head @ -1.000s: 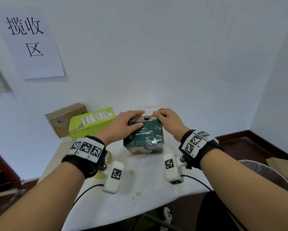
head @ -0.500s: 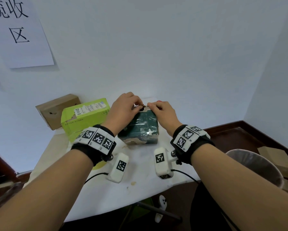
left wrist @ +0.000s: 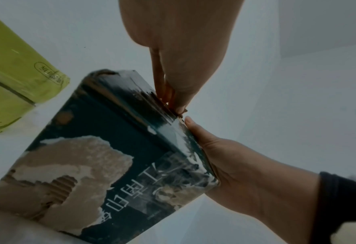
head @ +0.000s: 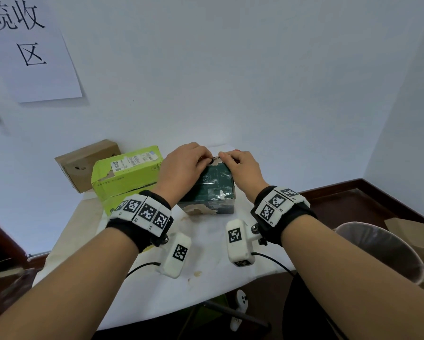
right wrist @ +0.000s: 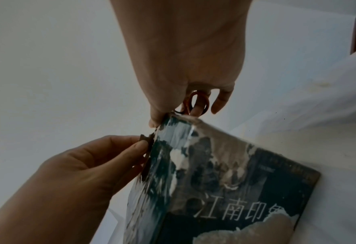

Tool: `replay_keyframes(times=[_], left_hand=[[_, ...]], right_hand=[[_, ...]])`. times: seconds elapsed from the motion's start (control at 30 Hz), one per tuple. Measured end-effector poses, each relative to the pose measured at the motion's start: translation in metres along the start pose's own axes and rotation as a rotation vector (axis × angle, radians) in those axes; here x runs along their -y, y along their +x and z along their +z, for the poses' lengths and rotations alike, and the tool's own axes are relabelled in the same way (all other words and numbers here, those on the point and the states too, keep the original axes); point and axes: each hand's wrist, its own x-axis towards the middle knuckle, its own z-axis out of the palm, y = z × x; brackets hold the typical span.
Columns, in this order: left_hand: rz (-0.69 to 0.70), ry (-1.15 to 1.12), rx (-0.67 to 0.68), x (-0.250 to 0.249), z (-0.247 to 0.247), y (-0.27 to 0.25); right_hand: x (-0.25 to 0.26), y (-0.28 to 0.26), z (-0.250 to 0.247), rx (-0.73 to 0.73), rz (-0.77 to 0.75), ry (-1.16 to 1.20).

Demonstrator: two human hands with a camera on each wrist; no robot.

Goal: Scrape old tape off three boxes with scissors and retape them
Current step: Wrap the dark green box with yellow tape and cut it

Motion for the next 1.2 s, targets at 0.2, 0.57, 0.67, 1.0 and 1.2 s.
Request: replay_keyframes(times=[0.2, 0.57, 0.67, 1.0, 1.2], left_hand=[[0.018, 0.038, -0.033, 0.002, 0.007, -0.001], [0.034, 0.007, -0.091, 0.000, 0.009, -0.002], [0.009, 0.025, -0.078, -0.001, 0.009, -0.001], [0.034, 0.002, -0.050, 0.001, 0.013, -0.003], [0.175, -0.074, -0.127, 0.018, 0.023, -0.018]], right_hand=[[0.002, -0.001, -0.001, -0.004, -0.003, 0.005], [0.002, 0.001, 0.002, 0.004, 0.016, 0.007], [0.003, 0.000, 0.000, 0.004, 0.010, 0.000], [0.010, -0.005, -0.003, -0.002, -0.001, 0.013], [0.012, -0.006, -0.002, -0.006, 0.008, 0.013]])
